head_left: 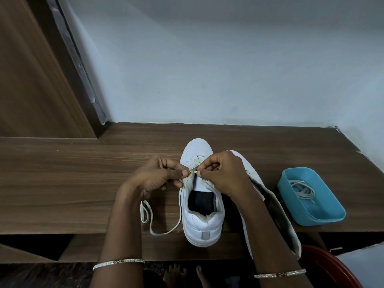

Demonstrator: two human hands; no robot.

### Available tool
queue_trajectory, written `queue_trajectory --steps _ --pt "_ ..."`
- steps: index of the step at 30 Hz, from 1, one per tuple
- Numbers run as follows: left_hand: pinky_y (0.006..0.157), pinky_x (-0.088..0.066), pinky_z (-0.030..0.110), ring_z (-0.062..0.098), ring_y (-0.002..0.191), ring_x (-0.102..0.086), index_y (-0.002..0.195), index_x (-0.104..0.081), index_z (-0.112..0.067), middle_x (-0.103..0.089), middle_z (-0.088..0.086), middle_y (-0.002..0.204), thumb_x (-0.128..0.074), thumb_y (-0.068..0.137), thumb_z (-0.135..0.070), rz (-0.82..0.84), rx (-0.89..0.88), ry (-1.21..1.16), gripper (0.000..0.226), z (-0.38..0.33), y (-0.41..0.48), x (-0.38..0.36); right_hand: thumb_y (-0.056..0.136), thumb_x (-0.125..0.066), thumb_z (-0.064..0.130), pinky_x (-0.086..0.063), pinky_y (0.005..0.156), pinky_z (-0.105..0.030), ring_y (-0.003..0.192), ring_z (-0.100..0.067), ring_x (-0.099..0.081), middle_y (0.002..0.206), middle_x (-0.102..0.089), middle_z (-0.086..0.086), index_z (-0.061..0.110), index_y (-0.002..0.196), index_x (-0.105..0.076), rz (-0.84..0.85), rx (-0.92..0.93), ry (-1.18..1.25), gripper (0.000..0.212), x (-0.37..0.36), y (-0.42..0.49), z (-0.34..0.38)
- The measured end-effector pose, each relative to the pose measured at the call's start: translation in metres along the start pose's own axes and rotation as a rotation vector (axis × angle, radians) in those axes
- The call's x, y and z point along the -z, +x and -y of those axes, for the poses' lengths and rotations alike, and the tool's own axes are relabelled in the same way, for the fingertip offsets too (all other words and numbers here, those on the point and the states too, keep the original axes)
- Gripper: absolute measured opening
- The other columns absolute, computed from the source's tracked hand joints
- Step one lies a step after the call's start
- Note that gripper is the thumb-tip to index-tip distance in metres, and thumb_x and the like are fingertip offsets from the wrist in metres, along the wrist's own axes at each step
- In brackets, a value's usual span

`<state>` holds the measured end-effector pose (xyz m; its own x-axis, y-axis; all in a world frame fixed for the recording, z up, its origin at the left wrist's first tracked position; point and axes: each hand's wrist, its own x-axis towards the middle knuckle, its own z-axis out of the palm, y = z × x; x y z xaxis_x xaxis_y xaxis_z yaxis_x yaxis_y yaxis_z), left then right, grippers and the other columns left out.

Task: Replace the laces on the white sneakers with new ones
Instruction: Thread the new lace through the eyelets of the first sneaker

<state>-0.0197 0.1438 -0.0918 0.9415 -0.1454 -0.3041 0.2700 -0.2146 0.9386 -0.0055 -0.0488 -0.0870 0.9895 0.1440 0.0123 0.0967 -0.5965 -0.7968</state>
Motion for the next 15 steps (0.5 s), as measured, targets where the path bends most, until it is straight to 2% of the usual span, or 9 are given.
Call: queue_trajectory --steps 5,8,11,15 --pt "0.042 -0.028 0.016 0.005 0.058 -0.065 0.092 -0.078 -0.006 -0.073 0.008 0.071 -0.076 0.081 -0.017 0.017 0.013 -0.018 0.016 0.0012 -0.0002 0.0011 0.076 -0.076 0.011 -0.058 0.074 -0.035 0.064 -0.007 -0.065 0.067 -0.072 0.004 0.021 0.073 -0.077 0.02 0.01 -0.055 0.01 -0.0018 0.0008 -0.0002" --pt "0.042 -0.032 0.015 0.007 0.062 -0.068 0.091 -0.078 -0.008 -0.074 0.009 0.075 -0.076 0.077 -0.027 0.037 0.002 -0.044 0.024 0.0008 -0.0018 0.0016 0.078 -0.073 0.013 -0.057 0.071 -0.033 0.064 -0.008 -0.064 0.066 -0.071 0.005 0.021 0.073 -0.076 -0.015 0.037 -0.116 0.01 -0.005 0.0006 0.0011" --pt "0.041 -0.037 0.014 0.009 0.067 -0.071 0.086 -0.078 -0.014 -0.076 0.011 0.085 -0.068 0.083 -0.034 0.05 0.009 -0.117 0.023 0.0015 -0.0025 0.0021 0.078 -0.076 0.016 -0.056 0.07 -0.032 0.064 -0.005 -0.063 0.066 -0.069 0.009 0.021 0.075 -0.076 -0.031 0.054 -0.115 0.006 -0.0062 0.0006 0.0011" --pt "0.041 -0.036 0.015 0.009 0.064 -0.07 0.088 -0.079 -0.015 -0.075 0.013 0.08 -0.072 0.086 -0.017 0.01 -0.022 -0.048 0.007 0.0049 0.0035 -0.0019 0.075 -0.082 0.017 -0.057 0.069 -0.033 0.062 -0.003 -0.062 0.066 -0.069 0.01 0.021 0.074 -0.077 -0.021 0.07 -0.064 0.006 -0.0057 0.002 -0.002"
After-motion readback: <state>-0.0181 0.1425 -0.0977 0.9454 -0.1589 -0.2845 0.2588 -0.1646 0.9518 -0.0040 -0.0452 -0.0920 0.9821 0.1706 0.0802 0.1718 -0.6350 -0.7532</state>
